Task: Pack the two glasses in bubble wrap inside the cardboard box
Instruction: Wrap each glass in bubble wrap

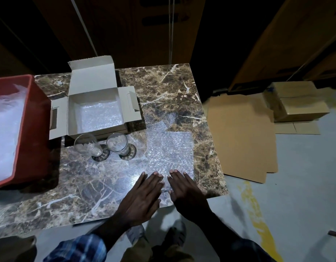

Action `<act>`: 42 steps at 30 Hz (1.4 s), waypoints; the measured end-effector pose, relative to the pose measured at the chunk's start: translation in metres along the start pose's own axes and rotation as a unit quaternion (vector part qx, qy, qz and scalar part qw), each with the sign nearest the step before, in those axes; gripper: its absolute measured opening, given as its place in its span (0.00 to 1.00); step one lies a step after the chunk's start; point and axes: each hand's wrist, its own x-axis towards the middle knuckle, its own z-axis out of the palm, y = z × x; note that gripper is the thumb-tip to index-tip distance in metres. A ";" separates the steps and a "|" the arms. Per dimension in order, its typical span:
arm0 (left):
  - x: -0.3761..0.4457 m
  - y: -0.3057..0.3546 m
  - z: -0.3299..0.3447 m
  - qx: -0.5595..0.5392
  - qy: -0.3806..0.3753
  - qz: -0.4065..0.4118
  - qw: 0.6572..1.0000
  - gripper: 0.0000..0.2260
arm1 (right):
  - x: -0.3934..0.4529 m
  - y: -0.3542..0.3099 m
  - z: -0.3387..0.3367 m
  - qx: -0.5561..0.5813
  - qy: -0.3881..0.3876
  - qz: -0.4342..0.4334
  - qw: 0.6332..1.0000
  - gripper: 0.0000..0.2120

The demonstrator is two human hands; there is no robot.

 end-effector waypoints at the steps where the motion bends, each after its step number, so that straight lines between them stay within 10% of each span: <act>1: 0.001 -0.001 -0.001 0.004 0.011 -0.007 1.000 0.21 | 0.001 -0.001 0.000 -0.001 0.010 0.003 1.000 0.21; 10: -0.006 -0.028 -0.010 -0.035 0.052 -0.070 0.996 0.17 | 0.006 -0.036 0.002 0.088 0.038 0.093 0.991 0.20; 14: -0.010 -0.031 -0.030 -0.130 0.097 -0.228 0.960 0.24 | 0.014 -0.065 0.000 0.108 0.042 0.109 0.987 0.20; 18: 0.002 -0.011 -0.051 -0.299 0.192 -0.552 0.755 0.13 | 0.030 -0.084 -0.001 0.158 0.042 0.168 0.972 0.21; 22: 0.019 0.008 -0.065 -0.580 0.205 -0.612 0.496 0.06 | 0.041 -0.073 -0.002 0.165 0.023 0.175 0.970 0.21; 27: 0.016 0.000 -0.060 -0.518 0.160 -0.582 0.606 0.18 | 0.065 -0.045 -0.013 0.139 -0.012 0.216 0.966 0.19; 31: 0.007 -0.027 -0.071 -0.540 0.121 -0.555 0.621 0.15 | 0.092 -0.012 -0.022 0.153 -0.010 0.313 0.937 0.17; 35: -0.017 -0.070 -0.080 -0.433 0.018 -0.487 0.759 0.23 | 0.119 0.016 -0.021 0.115 -0.060 0.296 0.947 0.20; 42: -0.026 -0.089 -0.082 -0.453 -0.018 -0.460 0.764 0.16 | 0.148 0.019 -0.016 0.095 -0.130 0.276 0.948 0.13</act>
